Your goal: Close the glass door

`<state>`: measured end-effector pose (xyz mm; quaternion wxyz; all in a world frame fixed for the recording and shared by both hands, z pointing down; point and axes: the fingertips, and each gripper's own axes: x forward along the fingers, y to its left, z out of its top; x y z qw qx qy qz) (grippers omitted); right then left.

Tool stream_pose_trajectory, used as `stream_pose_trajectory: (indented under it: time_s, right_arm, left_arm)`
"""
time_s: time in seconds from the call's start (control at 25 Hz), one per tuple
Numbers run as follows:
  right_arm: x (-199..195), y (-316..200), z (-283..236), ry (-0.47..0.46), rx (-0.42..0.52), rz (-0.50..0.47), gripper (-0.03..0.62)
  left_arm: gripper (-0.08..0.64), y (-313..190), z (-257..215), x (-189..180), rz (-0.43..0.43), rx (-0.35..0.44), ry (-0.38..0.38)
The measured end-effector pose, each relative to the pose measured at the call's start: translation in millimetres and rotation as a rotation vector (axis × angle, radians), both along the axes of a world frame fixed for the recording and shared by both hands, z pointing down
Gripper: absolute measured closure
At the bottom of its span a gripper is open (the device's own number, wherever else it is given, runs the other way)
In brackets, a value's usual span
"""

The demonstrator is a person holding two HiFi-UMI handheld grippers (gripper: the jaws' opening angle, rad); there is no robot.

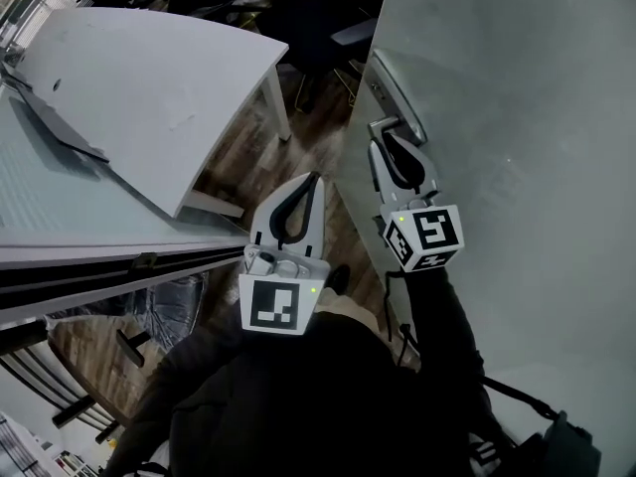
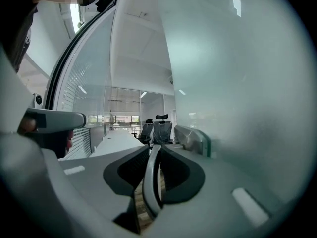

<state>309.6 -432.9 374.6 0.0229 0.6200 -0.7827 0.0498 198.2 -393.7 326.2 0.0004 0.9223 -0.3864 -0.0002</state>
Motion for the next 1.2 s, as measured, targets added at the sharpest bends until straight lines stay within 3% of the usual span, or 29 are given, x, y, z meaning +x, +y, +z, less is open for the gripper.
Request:
stream_pose_trajectory:
  time_s: [0.68, 0.92, 1.2]
  right_arm:
    - [-139.1, 48.6, -1.8, -0.009, 0.011, -0.194, 0.520]
    - [-179.6, 72.2, -3.2, -0.011, 0.005, -0.256, 0.522]
    - [-224.8, 98.2, -3.1, -0.002, -0.009, -0.335, 0.520]
  left_arm:
    - [0.563, 35.6, -2.1, -88.1, 0.080, -0.006, -0.025]
    - [0.563, 63.8, -12.7, -110.1, 0.039, 0.017, -0.006]
    - [0.563, 115.6, -8.7, -151.0, -0.077, 0.000, -0.011]
